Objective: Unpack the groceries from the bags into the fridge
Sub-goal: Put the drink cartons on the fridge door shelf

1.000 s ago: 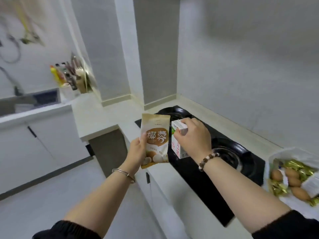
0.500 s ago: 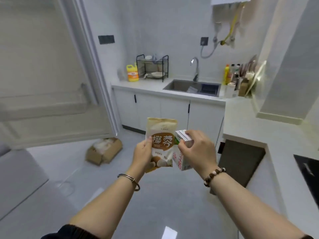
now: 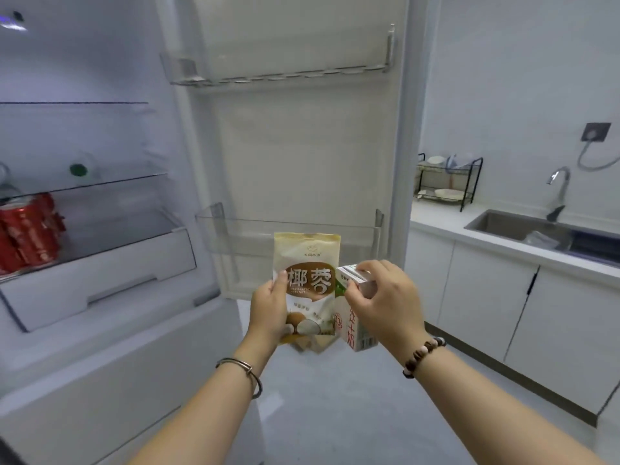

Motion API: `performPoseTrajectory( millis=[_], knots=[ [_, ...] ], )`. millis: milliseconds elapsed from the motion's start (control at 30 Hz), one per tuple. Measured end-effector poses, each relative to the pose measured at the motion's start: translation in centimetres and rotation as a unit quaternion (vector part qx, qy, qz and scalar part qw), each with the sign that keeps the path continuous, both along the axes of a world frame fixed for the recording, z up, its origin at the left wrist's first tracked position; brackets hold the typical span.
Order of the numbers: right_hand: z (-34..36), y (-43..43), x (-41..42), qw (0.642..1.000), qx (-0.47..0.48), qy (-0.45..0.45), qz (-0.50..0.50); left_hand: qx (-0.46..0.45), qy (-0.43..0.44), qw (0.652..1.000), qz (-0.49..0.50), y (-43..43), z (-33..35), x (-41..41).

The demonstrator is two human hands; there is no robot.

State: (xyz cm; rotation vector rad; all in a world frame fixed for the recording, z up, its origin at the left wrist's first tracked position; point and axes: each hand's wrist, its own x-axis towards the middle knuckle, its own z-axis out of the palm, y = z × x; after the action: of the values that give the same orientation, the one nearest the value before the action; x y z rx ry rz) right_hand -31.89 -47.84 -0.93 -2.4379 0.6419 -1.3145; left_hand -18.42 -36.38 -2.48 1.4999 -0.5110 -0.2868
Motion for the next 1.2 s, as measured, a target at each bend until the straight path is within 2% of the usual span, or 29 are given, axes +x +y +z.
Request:
performPoseTrajectory(
  millis=[233,333,433,567,733,833,1000,1133,1200],
  knots=[
    [4.2,0.2,7.6,0.999,0.001,-0.050,0.015,-0.123,-0.057,0.989,0.067,0.9,8.0,8.9],
    [6.0,0.4,9.4,0.998,-0.007,-0.046,0.030,-0.145,-0.111,0.980,0.076,0.4,11.8,11.8],
    [8.0,0.3,10.6,0.997,0.035,-0.035,0.066,-0.122,-0.150,0.980,0.052,-0.8,14.3,13.9],
    [9.7,-0.2,11.5,0.993,0.064,-0.017,0.093,-0.058,-0.214,0.972,0.075,-2.9,14.4,16.7],
    [10.4,-0.8,12.0,0.992,0.073,-0.020,0.103,0.010,-0.175,0.982,0.067,-5.0,13.3,20.0],
    [10.5,-1.1,12.1,0.992,0.077,-0.021,0.101,0.035,-0.201,0.978,0.045,-5.5,12.7,21.3],
    [10.1,-1.5,11.8,0.991,0.083,-0.015,0.100,0.006,-0.156,0.981,0.118,-5.6,12.6,22.0],
    [9.7,-1.9,11.7,0.992,0.086,-0.017,0.093,0.054,-0.202,0.978,0.006,-5.5,12.2,22.0],
    [9.4,-2.1,11.8,0.992,0.089,-0.018,0.091,0.085,-0.247,0.965,-0.038,-5.1,11.8,22.2]
  ],
)
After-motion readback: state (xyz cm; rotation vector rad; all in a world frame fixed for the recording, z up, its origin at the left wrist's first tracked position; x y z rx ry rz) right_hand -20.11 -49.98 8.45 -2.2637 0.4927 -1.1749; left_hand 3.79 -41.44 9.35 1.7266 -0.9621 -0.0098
